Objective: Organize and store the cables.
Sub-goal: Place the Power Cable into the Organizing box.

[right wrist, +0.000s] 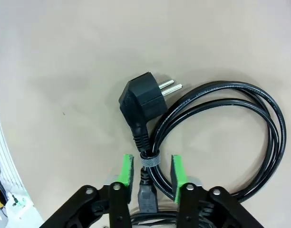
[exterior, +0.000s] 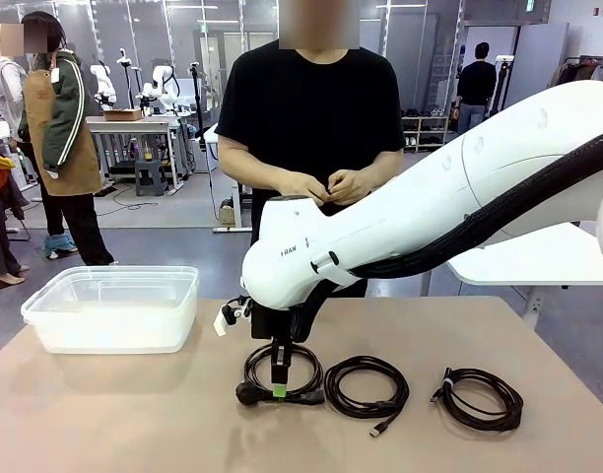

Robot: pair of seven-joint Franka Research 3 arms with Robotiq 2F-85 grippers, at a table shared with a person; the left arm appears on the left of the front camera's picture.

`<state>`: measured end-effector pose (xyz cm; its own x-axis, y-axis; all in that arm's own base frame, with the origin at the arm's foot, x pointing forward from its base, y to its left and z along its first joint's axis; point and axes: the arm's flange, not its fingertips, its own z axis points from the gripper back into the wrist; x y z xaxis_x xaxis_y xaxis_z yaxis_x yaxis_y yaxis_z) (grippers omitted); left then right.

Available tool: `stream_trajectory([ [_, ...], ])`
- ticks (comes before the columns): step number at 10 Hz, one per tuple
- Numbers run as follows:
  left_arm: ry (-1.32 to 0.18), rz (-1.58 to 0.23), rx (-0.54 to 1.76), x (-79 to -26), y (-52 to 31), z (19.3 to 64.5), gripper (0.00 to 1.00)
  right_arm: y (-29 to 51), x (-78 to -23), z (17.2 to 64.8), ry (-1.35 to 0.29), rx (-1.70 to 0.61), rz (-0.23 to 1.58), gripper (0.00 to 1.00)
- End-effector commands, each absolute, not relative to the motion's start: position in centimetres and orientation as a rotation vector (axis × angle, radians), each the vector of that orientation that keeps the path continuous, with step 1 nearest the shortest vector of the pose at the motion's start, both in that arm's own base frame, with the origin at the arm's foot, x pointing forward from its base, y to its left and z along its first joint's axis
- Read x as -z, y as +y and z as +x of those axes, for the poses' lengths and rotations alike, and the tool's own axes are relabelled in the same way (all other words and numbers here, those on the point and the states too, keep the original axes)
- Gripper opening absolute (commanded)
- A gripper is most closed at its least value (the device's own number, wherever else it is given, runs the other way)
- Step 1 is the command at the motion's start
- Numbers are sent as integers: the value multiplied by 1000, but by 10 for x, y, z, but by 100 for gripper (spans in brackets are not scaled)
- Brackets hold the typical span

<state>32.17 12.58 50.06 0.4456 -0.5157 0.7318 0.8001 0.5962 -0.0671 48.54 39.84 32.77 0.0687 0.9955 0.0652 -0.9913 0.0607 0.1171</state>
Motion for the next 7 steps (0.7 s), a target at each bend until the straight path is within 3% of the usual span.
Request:
stream_trajectory([
  [1, -742, -448, 861, -499, 128, 321, 100, 387, -333, 480, 12, -1505, 182, 84],
  [2, -742, -448, 861, -499, 128, 321, 100, 383, -335, 480, -5, -1490, 177, 100],
  [7, -660, -400, 930, -508, 70, 345, 100, 295, -364, 475, -168, -1365, 251, 100],
])
